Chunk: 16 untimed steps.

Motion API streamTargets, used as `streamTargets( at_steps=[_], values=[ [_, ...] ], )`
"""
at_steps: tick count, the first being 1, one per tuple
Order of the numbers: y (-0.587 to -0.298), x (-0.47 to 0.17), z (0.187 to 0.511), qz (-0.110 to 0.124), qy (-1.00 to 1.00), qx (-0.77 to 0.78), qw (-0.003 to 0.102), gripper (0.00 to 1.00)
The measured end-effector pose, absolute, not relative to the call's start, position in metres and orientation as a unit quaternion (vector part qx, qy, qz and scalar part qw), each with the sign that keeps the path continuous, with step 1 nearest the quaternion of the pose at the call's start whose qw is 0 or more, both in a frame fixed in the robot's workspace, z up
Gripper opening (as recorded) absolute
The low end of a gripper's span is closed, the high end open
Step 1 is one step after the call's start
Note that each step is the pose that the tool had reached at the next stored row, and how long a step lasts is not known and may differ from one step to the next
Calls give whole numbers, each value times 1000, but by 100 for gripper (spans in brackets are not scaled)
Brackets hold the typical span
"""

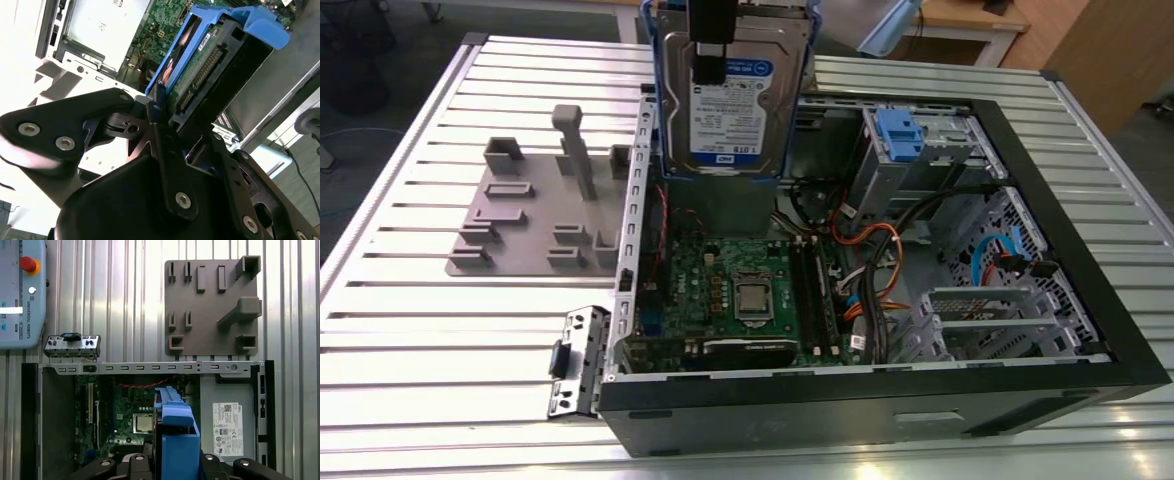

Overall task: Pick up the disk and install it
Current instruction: 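Pick up the disk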

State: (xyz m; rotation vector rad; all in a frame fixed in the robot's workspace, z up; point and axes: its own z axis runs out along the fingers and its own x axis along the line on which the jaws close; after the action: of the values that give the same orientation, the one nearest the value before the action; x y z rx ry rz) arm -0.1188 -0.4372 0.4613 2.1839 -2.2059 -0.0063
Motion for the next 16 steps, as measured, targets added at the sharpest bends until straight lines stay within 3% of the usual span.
streamTargets(
  at_steps=[16],
  values=[
    [-451,-118,461,-1,-710,703,19,36]
  ],
)
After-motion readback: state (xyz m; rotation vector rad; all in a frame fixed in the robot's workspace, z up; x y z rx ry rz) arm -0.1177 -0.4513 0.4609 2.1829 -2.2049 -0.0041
